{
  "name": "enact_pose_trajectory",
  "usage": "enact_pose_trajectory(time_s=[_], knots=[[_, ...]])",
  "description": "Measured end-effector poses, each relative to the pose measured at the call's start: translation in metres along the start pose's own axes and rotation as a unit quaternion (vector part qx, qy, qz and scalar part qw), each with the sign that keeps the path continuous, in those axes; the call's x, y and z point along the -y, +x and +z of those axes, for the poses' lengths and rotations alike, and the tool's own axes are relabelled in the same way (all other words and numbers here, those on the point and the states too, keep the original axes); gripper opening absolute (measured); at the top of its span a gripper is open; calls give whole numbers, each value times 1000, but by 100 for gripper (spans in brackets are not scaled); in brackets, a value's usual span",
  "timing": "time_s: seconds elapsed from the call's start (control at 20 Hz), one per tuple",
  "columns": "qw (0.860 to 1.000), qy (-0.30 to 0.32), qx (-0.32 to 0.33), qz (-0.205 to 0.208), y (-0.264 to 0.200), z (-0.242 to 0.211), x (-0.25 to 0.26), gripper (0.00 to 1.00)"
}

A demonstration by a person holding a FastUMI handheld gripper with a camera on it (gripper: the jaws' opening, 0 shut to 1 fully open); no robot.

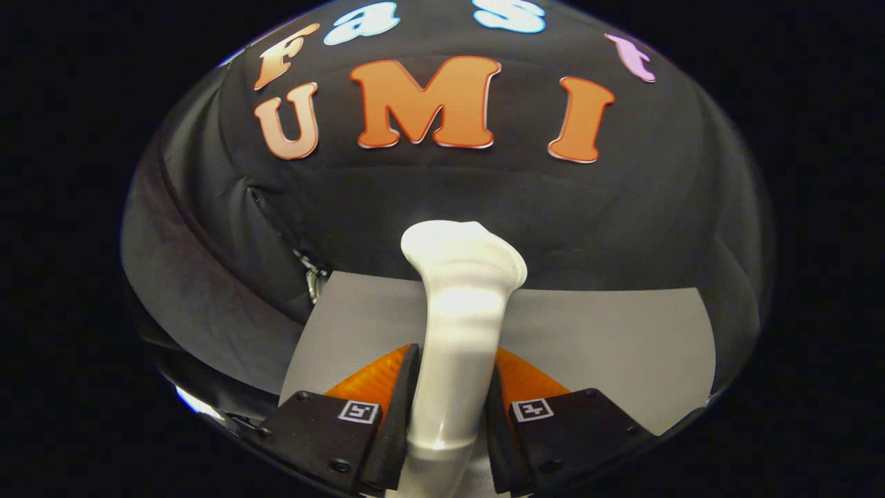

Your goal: Iron the clothes twice with a garment steamer, once on the left side and once on the right side.

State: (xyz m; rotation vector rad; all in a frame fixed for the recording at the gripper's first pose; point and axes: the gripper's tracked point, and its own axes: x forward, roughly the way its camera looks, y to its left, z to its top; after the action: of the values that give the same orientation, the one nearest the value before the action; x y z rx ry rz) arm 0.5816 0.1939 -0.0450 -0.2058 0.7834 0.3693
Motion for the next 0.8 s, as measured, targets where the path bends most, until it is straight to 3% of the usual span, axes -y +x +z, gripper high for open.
enact_pose_trajectory(time_s=[0.25,0.4,0.5,0.65,0.8], knots=[[990,9,133,-46,-69,39,12,53],[983,3,179,-40,-103,38,0,49],[977,-23,203,-67,-124,24,7,48],[969,-7,235,-79,-163,1,2,49],[954,-32,270,-125,-209,-23,12,49]])
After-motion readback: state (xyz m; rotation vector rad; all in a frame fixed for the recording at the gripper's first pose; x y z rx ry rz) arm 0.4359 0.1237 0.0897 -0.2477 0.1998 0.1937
